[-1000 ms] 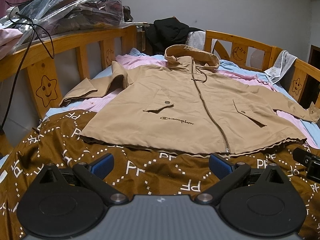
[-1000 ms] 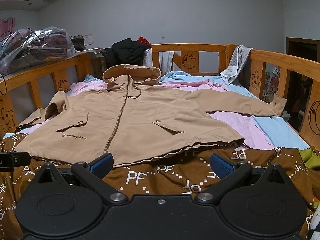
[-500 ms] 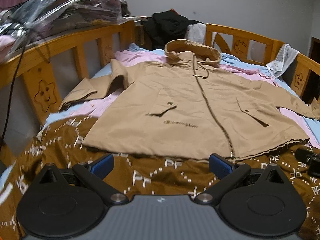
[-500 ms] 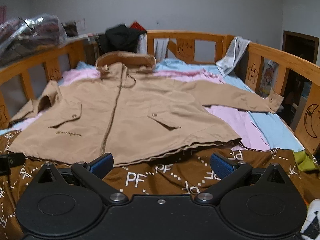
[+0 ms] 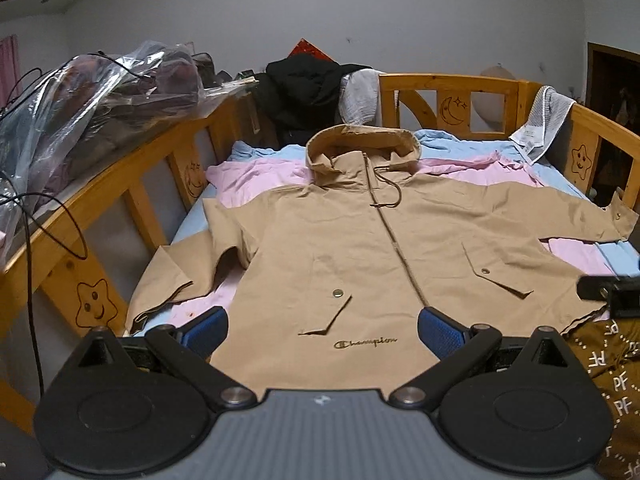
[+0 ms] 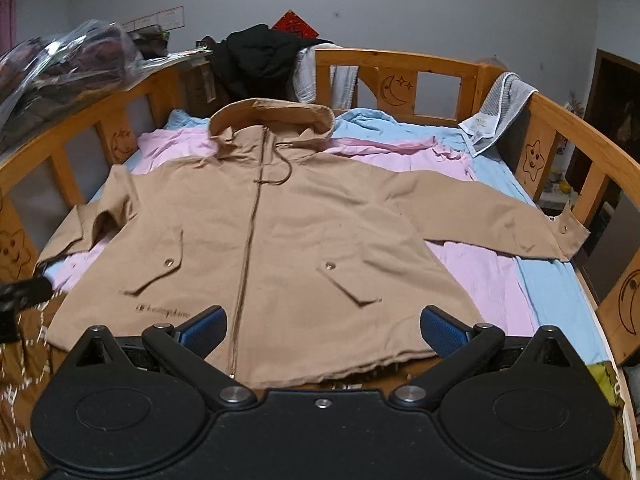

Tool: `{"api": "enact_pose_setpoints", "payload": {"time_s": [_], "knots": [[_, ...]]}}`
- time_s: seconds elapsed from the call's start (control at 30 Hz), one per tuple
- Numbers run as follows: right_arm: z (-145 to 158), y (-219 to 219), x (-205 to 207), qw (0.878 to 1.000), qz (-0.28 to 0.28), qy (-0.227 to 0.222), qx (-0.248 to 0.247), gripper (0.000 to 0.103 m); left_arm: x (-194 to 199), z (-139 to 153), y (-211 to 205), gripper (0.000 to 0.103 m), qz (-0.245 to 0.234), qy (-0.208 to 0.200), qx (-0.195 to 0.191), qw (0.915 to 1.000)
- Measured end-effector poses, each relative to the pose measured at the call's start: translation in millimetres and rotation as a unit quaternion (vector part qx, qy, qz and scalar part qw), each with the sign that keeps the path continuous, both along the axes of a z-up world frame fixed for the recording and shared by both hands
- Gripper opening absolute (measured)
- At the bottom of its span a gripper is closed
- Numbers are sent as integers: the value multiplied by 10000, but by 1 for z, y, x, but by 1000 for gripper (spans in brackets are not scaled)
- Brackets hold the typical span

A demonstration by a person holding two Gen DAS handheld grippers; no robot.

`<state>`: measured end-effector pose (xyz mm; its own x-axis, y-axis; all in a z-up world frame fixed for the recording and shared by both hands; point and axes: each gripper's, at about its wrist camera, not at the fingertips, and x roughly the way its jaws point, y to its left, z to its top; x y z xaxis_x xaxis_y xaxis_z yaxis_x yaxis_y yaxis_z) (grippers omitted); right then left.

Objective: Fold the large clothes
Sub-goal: 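Move the right tool to the jacket's sleeve cuff and grasp it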

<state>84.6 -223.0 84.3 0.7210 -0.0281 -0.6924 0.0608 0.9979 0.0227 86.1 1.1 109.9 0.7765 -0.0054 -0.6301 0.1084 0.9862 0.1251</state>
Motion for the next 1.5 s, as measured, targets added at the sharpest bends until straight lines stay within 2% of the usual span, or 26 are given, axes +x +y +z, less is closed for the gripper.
{"api": "enact_pose_setpoints", "payload": {"time_s": [0.1,0.2,0.27,0.4,0.5,0.6,0.7,0.8,0.93,1.0,1.07,1.13,1.2,1.27,1.33,1.43,1.5], "knots": [[-4,-12,23,9994,-78,334,-88,103,14,-4,-4,103,-220,201,186,9994],[-11,-19,54,9920,-174,1203,-355,103,35,-20,-15,103,-262,549,646,9961],[-16,-20,69,9869,76,1528,-504,103,52,-33,-21,103,-216,681,628,9955],[-28,-25,89,9844,690,1457,-700,103,104,-64,-35,103,32,986,86,9951],[-41,-43,100,9862,1043,1137,-595,103,143,-84,-48,103,-73,996,-229,9947],[-57,-62,111,9871,1172,793,-745,103,170,-102,-58,103,-240,925,-473,9943],[-69,-80,119,9875,1048,932,-726,103,185,-114,-61,103,-121,1106,-561,9922],[-76,-101,125,9880,1110,1007,-386,103,196,-120,-70,103,-194,1201,-196,9924],[-88,-141,136,9971,550,530,26,103,212,-125,-93,103,-390,1295,305,9903],[-97,-167,151,9994,-127,307,21,102,220,-131,-107,103,-417,1260,308,9907],[-103,-193,161,9961,-873,47,-87,102,229,-141,-119,103,-463,1234,135,9912],[-112,-223,170,9848,-1717,-187,-161,94,238,-152,-131,103,-436,1178,-13,9921],[-124,-253,173,9673,-2502,-379,-156,86,244,-162,-142,103,-375,1162,-233,9922],[-137,-279,174,9495,-3089,-512,-210,84,249,-168,-150,103,-374,1158,-383,9918],[-150,-300,177,9371,-3417,-582,-405,75,252,-170,-158,103,-458,1123,-409,9918],[-162,-330,179,9227,-3736,-689,-658,69,253,-171,-168,103,-527,994,-253,9933],[-166,-348,184,9140,-3911,-694,-828,63,253,-173,-172,103,-518,1057,-221,9928]]}}
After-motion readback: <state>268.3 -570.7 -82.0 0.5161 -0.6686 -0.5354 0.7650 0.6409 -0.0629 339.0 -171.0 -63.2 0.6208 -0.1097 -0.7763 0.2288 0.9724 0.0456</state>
